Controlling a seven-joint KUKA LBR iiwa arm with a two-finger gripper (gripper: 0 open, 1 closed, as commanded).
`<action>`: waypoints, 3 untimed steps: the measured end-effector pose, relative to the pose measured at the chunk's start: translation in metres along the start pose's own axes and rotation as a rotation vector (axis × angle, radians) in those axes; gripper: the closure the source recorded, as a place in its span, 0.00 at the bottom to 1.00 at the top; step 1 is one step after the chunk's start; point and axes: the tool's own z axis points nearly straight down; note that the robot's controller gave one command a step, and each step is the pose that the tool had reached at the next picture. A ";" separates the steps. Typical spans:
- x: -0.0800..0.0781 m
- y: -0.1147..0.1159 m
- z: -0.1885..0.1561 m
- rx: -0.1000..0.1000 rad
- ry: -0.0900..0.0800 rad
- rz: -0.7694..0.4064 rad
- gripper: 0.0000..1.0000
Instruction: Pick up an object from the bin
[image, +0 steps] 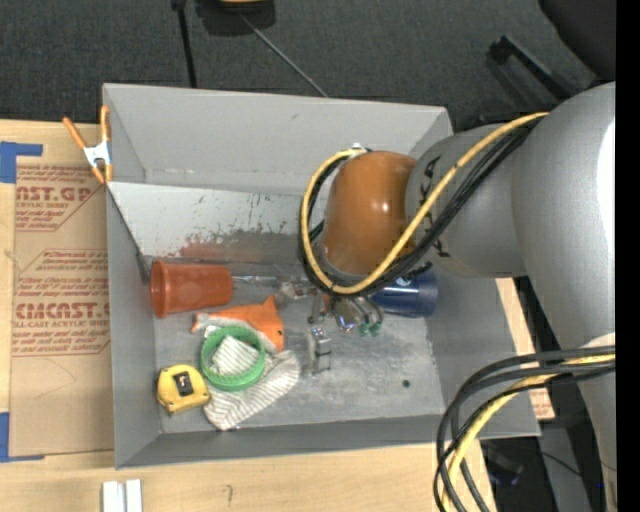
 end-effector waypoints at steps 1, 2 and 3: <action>-0.006 0.044 0.020 0.000 -0.009 -0.053 0.00; 0.033 0.073 0.019 0.000 -0.003 -0.227 1.00; 0.033 0.073 0.019 0.000 -0.003 -0.227 1.00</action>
Offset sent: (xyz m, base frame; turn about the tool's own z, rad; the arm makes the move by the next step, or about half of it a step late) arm -0.0472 0.0648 -0.0190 -0.2279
